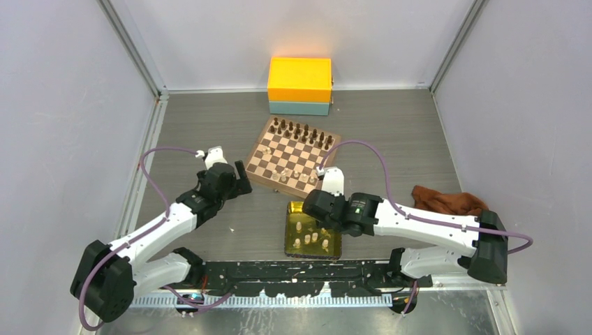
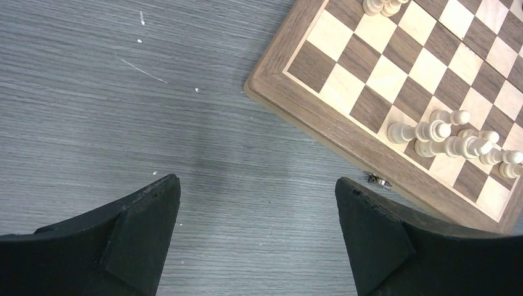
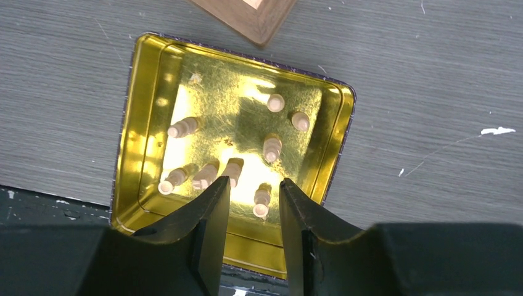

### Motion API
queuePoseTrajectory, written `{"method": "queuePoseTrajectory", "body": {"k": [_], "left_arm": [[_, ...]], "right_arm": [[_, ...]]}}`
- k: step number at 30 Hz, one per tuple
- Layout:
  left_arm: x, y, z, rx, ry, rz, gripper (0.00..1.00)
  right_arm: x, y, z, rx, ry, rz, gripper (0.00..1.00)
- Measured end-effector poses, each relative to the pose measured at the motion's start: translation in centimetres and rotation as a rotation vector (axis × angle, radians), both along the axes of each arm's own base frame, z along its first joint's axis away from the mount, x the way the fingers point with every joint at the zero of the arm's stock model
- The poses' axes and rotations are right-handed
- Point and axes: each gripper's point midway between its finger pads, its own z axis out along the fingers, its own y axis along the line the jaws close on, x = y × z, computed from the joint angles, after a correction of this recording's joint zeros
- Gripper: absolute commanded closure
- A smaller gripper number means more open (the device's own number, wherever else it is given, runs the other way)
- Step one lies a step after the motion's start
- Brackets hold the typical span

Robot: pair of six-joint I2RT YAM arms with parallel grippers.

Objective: Set up the chess pieces on the board
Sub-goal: Pick up the chess piece from the storage box.

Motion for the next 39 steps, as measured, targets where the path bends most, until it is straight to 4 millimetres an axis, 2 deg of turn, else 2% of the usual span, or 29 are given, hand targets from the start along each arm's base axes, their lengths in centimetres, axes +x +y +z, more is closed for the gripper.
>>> {"method": "queuePoseTrajectory", "body": {"k": [12, 39], "left_arm": [[0.2, -0.1, -0.1, -0.002, 0.0, -0.002, 0.04], [0.5, -0.3, 0.2, -0.01, -0.017, -0.003, 0.04]], "right_arm": [[-1.3, -1.0, -2.3, -0.017, 0.069, -0.032, 0.59], [-1.6, -0.2, -5.0, -0.028, 0.108, -0.028, 0.59]]}}
